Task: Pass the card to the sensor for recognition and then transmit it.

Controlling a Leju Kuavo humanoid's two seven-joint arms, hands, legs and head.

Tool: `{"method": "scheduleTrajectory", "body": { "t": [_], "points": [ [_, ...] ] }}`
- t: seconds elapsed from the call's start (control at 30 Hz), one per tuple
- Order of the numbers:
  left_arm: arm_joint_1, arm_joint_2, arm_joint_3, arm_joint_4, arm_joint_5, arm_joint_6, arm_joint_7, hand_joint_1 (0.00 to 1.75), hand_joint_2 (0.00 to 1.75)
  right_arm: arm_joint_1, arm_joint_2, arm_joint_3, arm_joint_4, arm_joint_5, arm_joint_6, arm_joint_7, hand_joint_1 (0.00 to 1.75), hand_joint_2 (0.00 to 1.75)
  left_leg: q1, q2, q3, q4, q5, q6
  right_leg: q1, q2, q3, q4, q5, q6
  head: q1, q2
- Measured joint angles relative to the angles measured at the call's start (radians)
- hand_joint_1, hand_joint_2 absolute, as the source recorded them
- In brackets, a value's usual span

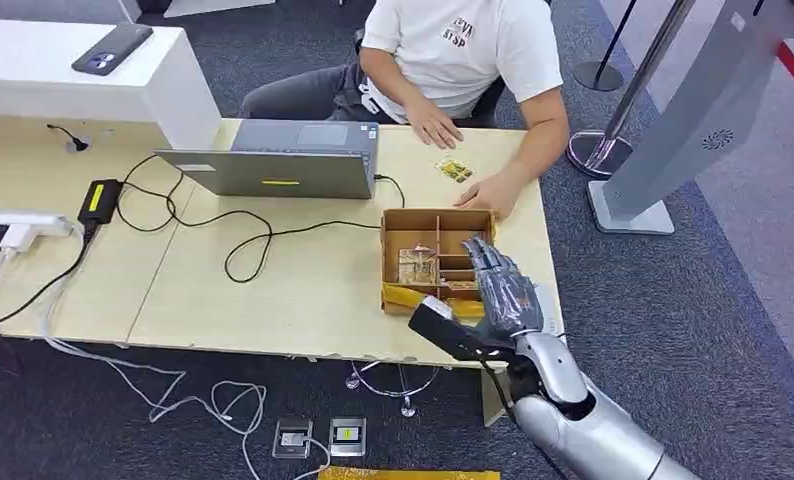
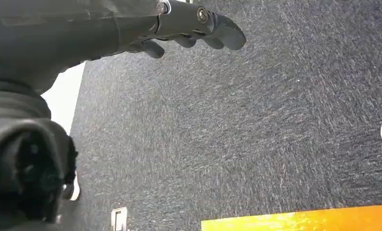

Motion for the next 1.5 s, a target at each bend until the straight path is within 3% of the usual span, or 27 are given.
{"method": "scheduleTrajectory", "body": {
  "t": [0.5,1.07,1.5],
  "points": [
    [0.0,0.0,0.0,0.0,0.0,-0.001,0.0,0.0,0.0,0.067,-0.001,-0.007,0.038,0.112,-0.038,0.041,0.0,1.75,0.0,0.0,0.0,0.0,0.0,0.0,0.0,0.0,0.0,0.0,0.0,0.0,0.0,0.0],
    [-0.001,-0.005,0.0,0.0,0.0,0.004,0.0,0.0,0.0,0.072,0.011,-0.044,0.088,0.167,-0.144,-0.022,0.0,1.75,0.0,0.0,0.0,0.0,0.0,0.0,0.0,0.0,0.0,0.0,0.0,0.0,0.0,0.0],
    [-0.001,-0.006,-0.003,0.0,0.0,0.005,0.0,0.0,0.0,0.059,0.034,-0.046,0.124,0.167,-0.145,-0.04,0.0,1.75,0.0,0.0,0.0,0.0,0.0,0.0,0.0,0.0,0.0,0.0,0.0,0.0,0.0,0.0]
  ]
}}
